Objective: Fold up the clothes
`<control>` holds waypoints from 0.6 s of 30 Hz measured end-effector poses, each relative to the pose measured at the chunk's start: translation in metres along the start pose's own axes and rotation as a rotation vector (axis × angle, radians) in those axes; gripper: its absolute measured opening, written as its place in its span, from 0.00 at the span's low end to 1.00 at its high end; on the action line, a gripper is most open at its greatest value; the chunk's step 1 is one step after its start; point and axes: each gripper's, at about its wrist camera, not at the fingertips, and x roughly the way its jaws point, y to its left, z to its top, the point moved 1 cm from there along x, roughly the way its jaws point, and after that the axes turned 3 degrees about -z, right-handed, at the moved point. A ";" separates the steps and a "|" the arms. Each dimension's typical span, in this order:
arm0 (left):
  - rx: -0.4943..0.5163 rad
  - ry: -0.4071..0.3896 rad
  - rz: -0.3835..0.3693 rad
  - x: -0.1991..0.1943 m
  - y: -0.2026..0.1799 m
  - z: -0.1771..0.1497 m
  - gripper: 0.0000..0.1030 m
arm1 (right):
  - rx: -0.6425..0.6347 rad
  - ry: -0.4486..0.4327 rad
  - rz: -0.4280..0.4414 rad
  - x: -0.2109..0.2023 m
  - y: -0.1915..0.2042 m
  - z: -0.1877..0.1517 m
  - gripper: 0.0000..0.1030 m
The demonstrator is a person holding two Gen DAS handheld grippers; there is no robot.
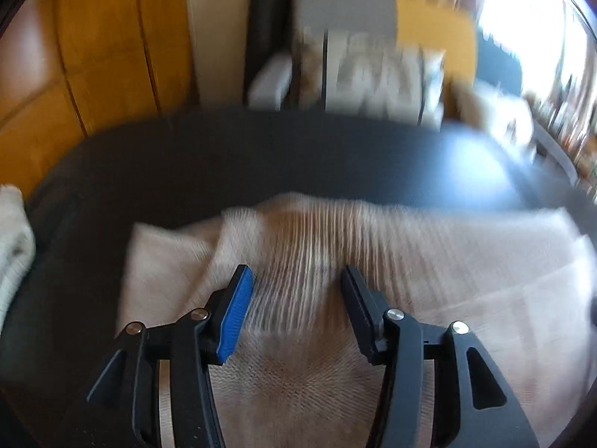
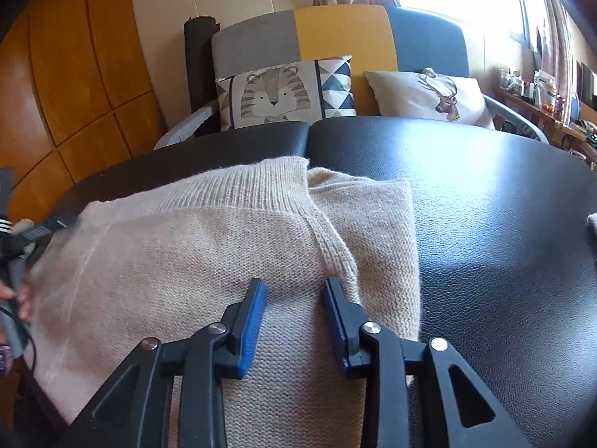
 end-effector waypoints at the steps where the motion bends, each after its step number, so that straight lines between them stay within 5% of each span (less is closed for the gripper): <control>1: -0.014 -0.018 0.011 -0.002 0.002 -0.001 0.66 | 0.003 0.003 0.008 0.000 -0.001 0.000 0.33; 5: -0.043 -0.024 0.017 0.000 0.009 -0.003 0.72 | 0.010 -0.014 -0.035 -0.016 0.009 0.017 0.32; 9: -0.024 -0.031 0.044 -0.001 0.005 -0.004 0.73 | 0.041 -0.079 0.090 -0.013 0.045 0.055 0.32; 18: -0.036 -0.041 0.029 -0.003 0.011 -0.011 0.73 | -0.069 0.050 0.075 0.073 0.096 0.078 0.30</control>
